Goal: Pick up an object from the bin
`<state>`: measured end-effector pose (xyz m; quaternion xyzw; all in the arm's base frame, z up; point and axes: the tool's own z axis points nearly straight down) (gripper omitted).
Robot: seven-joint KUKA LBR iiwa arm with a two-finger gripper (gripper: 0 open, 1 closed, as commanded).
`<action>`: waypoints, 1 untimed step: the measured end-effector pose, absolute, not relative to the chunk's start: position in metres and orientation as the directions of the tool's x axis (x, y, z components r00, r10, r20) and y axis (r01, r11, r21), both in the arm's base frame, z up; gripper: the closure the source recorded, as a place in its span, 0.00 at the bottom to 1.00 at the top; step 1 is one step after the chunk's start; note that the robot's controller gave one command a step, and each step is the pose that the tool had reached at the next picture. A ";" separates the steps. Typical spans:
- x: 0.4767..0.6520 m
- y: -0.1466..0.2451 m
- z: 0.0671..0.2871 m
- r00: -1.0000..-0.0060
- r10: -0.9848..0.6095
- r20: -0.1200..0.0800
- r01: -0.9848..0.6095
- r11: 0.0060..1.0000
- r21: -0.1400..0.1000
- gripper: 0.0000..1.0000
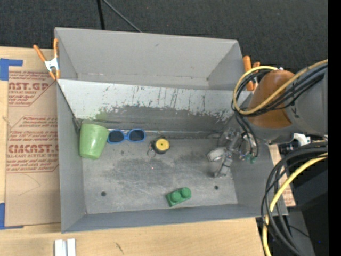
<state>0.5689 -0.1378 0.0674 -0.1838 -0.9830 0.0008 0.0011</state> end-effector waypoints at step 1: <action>0.570 -0.137 0.070 -0.933 0.360 -0.002 0.360 0.933 -0.001 1.00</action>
Offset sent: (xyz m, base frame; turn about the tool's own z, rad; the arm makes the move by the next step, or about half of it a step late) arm 0.0000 0.0000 0.0000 0.0000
